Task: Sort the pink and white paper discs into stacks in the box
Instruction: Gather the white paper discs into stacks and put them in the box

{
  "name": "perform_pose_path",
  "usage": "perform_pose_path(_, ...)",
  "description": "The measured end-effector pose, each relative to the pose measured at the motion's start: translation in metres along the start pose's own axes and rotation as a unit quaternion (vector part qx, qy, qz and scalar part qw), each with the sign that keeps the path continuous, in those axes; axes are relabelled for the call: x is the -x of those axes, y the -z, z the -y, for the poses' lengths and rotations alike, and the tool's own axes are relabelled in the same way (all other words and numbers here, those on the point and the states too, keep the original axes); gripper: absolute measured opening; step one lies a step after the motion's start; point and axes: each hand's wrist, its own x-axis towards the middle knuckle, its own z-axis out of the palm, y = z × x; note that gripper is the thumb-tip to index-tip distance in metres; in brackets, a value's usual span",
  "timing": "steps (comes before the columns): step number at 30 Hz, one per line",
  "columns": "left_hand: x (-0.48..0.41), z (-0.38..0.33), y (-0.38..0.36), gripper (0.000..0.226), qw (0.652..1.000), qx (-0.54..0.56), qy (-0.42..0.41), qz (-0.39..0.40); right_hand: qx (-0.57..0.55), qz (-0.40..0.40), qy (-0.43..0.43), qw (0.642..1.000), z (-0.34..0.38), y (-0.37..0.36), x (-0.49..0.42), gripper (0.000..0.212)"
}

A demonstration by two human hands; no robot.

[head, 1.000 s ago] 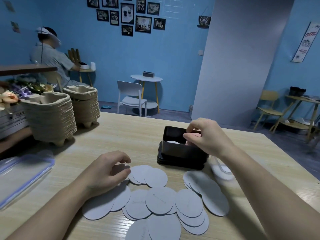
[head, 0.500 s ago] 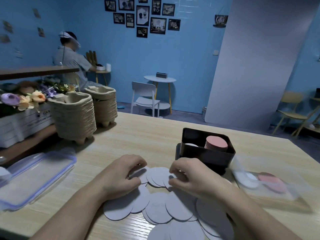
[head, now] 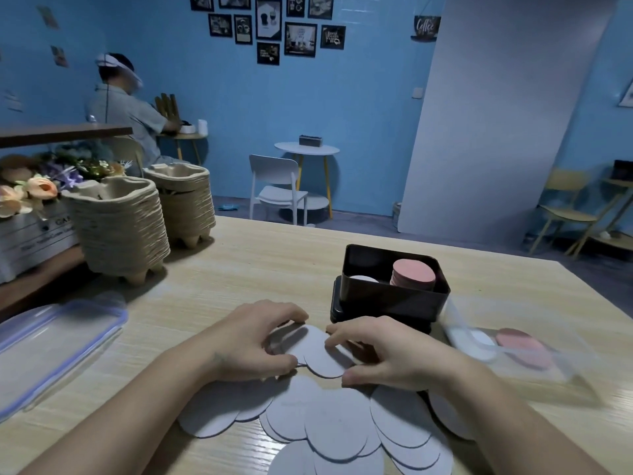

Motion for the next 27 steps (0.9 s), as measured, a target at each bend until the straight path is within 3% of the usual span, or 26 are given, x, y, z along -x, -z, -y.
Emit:
perform_pose_path(12,0.011,0.013,-0.009,0.061,0.992,0.091,0.001,-0.085,-0.005,-0.110,0.000,0.994,0.000,-0.002,0.003,0.043)
perform_pose_path(18,0.015,0.009,-0.007,0.046,0.976,0.133,-0.002,-0.173,-0.028,-0.134,0.017,0.990,0.003,-0.005,0.002,0.038)
perform_pose_path(27,0.011,-0.005,-0.015,0.050,0.974,0.145,-0.058,-0.165,-0.100,-0.184,0.004,0.978,0.005,-0.018,-0.007,0.065)
